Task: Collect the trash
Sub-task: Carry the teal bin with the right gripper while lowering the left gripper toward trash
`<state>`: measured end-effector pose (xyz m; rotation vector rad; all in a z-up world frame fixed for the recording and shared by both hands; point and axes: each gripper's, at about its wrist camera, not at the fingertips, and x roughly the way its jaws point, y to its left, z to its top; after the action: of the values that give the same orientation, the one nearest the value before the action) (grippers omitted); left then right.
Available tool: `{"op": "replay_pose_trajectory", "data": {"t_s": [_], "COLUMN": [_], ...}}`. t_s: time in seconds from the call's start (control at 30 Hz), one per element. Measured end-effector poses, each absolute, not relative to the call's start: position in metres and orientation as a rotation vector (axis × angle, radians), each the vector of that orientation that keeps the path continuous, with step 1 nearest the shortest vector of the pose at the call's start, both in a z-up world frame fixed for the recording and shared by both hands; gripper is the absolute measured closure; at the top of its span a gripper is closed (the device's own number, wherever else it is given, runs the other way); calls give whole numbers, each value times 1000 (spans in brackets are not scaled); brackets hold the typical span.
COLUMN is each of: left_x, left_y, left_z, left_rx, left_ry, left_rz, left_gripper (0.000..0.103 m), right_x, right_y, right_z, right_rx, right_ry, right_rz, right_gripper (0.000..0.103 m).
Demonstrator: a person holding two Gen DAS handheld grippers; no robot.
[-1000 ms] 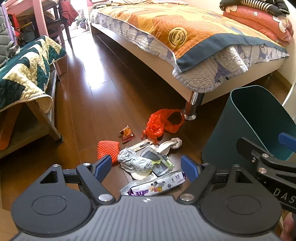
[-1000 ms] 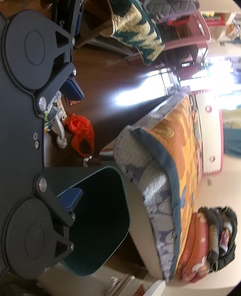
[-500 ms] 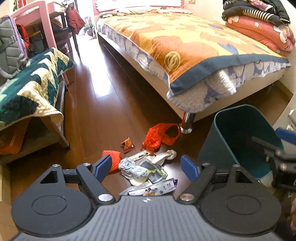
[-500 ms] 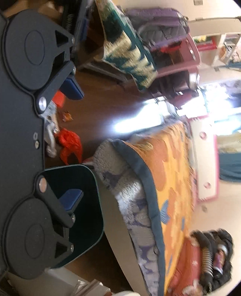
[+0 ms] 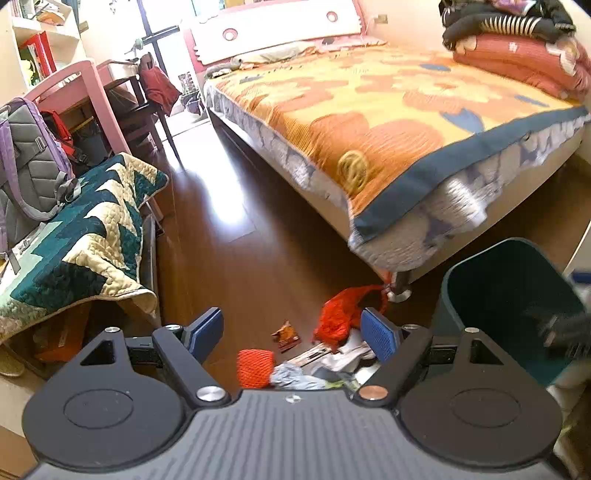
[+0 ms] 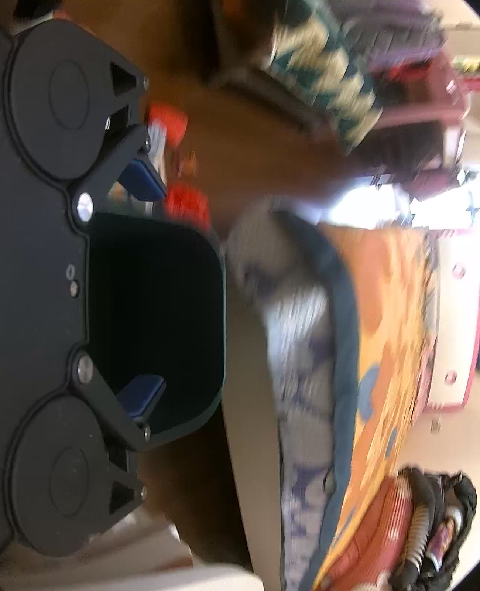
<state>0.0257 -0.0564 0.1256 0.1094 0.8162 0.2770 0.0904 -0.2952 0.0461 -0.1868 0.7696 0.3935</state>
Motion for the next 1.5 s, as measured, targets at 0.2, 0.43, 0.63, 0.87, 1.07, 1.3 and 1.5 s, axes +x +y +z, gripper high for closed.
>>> {"op": "replay_pose_trajectory", "data": {"t_s": [0.2, 0.43, 0.63, 0.87, 1.07, 1.3, 1.5], "left_x": [51, 71, 86, 89, 84, 80, 67], "left_y": [-17, 10, 23, 40, 58, 68, 33], "left_z": [101, 85, 65, 36, 2, -61, -112], "left_rx": [139, 234, 229, 254, 280, 209, 406], "left_ry": [889, 910, 966, 1025, 1073, 1149, 1103], "left_rz": [273, 212, 108, 29, -119, -245, -354], "left_gripper": [21, 21, 21, 21, 21, 21, 21], "right_x": [150, 191, 209, 219, 223, 191, 152], "right_y": [-322, -345, -343, -338, -343, -329, -312], "right_z": [20, -18, -42, -55, -53, -10, 16], "right_rx": [-330, -346, -435, -454, -416, -331, -372], "right_ry": [886, 1062, 1161, 1209, 1274, 1255, 1194], "right_rz": [170, 74, 79, 117, 114, 230, 121], "right_gripper": [27, 49, 62, 84, 87, 100, 101]}}
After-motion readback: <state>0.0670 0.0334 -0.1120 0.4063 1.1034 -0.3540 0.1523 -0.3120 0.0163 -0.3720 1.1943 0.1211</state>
